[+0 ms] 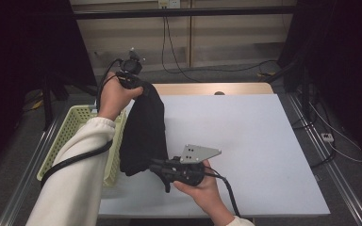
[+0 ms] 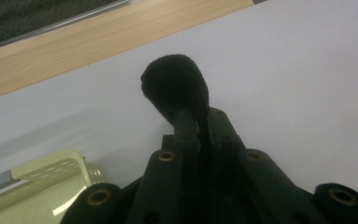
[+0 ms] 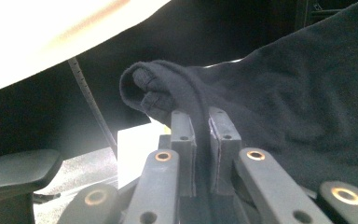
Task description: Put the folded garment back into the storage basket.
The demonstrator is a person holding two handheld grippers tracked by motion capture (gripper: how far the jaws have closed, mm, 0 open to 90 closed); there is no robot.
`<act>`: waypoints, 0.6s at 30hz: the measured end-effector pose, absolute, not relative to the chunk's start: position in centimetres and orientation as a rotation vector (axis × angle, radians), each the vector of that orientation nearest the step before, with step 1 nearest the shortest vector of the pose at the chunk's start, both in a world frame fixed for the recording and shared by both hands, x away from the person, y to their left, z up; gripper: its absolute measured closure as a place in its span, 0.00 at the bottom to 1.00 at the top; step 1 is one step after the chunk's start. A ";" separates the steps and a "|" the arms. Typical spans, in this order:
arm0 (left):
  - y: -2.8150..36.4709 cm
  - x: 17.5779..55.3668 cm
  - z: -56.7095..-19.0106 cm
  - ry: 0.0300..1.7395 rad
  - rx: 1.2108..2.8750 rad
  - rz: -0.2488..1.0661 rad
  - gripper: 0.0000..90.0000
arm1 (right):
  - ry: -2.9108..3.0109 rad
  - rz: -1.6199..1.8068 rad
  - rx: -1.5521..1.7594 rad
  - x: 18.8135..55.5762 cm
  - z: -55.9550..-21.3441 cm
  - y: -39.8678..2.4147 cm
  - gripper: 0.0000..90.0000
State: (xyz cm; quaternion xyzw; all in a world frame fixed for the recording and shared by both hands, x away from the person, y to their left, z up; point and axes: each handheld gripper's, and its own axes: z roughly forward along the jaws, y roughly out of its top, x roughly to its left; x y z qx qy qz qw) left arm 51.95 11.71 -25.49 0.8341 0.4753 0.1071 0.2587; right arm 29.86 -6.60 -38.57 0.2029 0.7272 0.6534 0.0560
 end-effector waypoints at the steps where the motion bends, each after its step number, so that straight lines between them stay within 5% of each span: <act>1: 11.7 51.9 -25.4 1.290 2.261 0.290 0.94 | 2.208 1.983 0.612 29.9 -38.5 -6.5 0.92; 18: 12.6 51.9 -24.2 1.310 2.265 0.306 0.94 | 2.195 2.002 0.599 30.2 -38.1 -5.5 0.92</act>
